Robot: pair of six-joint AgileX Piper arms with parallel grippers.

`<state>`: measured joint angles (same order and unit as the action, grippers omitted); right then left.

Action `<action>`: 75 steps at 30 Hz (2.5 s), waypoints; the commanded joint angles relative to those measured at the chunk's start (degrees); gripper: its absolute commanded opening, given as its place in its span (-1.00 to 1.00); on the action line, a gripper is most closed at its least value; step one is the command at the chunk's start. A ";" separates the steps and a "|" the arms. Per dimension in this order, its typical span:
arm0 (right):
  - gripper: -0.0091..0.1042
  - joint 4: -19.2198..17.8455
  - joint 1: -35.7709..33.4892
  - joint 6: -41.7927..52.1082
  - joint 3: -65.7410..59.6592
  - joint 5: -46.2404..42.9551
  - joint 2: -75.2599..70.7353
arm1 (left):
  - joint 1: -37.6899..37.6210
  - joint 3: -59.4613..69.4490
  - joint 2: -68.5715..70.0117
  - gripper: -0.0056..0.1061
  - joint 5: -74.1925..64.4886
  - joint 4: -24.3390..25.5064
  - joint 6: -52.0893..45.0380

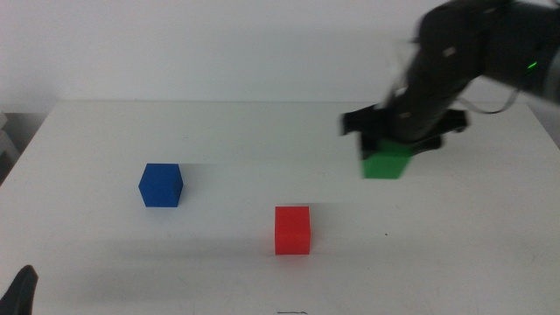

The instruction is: Stack red cubes first, then green, then blue cubes in a specific spot.

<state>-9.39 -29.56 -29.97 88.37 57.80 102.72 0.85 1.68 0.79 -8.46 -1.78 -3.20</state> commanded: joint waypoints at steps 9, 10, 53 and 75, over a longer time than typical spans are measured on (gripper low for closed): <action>-0.86 -9.40 -15.95 -15.55 12.92 7.76 4.23 | -0.06 -0.17 1.10 0.75 4.59 -0.44 0.10; -0.86 -9.58 -16.26 -15.55 14.07 8.80 5.17 | -0.06 -0.17 1.10 0.75 4.59 -0.44 0.10; 0.44 -6.40 -18.08 -19.55 17.17 8.83 14.31 | -0.06 -0.17 1.10 0.75 4.59 -0.44 0.10; 0.70 -1.48 -14.18 14.05 -9.13 3.96 -30.51 | -0.06 -0.17 1.10 0.75 4.59 -0.44 0.10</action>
<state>-11.65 -44.98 -20.93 81.71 65.70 78.35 0.85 1.68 0.79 -8.46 -1.78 -3.26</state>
